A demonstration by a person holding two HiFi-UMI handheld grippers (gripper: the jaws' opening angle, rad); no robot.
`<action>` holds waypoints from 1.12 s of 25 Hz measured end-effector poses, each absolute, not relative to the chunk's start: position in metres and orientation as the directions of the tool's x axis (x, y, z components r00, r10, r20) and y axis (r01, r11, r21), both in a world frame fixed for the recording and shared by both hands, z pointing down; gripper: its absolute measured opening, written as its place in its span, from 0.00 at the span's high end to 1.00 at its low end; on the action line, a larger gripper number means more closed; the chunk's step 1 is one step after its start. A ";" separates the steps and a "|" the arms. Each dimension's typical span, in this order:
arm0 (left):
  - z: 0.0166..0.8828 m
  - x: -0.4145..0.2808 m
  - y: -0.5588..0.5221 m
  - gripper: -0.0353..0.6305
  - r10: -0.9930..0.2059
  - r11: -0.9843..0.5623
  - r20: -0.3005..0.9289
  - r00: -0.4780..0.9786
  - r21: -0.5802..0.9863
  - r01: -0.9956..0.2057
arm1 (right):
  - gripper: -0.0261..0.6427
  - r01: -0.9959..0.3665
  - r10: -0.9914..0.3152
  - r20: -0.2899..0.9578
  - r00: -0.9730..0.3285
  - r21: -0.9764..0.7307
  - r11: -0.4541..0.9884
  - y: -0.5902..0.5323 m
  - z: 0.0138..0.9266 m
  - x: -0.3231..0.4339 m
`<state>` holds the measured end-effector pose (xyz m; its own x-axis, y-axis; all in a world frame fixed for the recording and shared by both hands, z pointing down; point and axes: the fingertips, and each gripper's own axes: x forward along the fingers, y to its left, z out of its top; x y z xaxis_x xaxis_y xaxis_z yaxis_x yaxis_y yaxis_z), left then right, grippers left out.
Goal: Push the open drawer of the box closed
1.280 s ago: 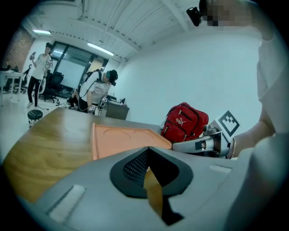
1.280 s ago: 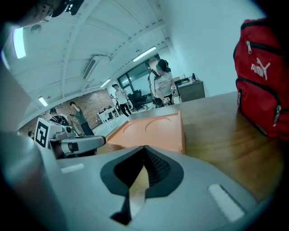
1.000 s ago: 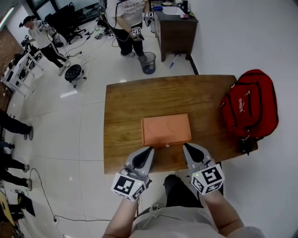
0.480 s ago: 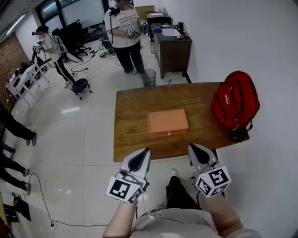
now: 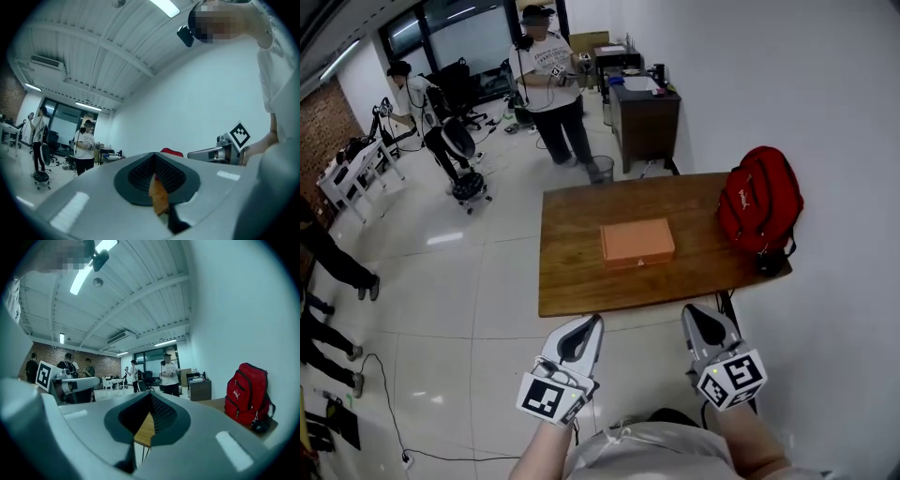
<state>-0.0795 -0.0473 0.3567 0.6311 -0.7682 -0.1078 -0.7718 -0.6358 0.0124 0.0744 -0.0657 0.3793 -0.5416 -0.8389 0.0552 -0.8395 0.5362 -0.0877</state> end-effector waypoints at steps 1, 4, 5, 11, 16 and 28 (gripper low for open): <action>0.356 -0.079 -0.042 0.94 -0.770 -0.633 -0.113 0.628 0.020 -0.774 | 0.96 -0.838 -0.838 0.053 -0.544 -0.091 0.538 -0.060 0.380 0.075; 0.355 -0.078 -0.029 0.94 -0.777 -0.626 -0.120 0.618 0.045 -0.779 | 0.96 -0.832 -0.831 0.047 -0.554 -0.083 0.549 -0.048 0.379 0.078; 0.355 -0.075 -0.025 0.94 -0.780 -0.622 -0.121 0.614 0.052 -0.781 | 0.96 -0.829 -0.829 0.048 -0.557 -0.077 0.553 -0.044 0.379 0.081; 0.360 -0.058 0.003 0.94 -0.794 -0.607 -0.113 0.598 0.073 -0.792 | 0.96 -0.814 -0.811 0.070 -0.581 -0.048 0.579 -0.016 0.384 0.095; 0.376 -0.040 0.009 0.94 -0.784 -0.620 -0.075 0.616 0.061 -0.782 | 0.96 -0.796 -0.792 0.080 -0.605 -0.039 0.604 -0.007 0.393 0.101; 0.378 -0.036 0.013 0.94 -0.776 -0.630 -0.063 0.627 0.105 -0.769 | 0.96 -0.777 -0.770 0.111 -0.629 -0.048 0.628 0.002 0.400 0.095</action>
<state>-0.0358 0.0127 0.3776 0.6273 -0.7763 -0.0625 -0.7694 -0.6302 0.1048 0.0946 0.0019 0.3996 -0.6287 -0.7697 0.1108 -0.7769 0.6278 -0.0478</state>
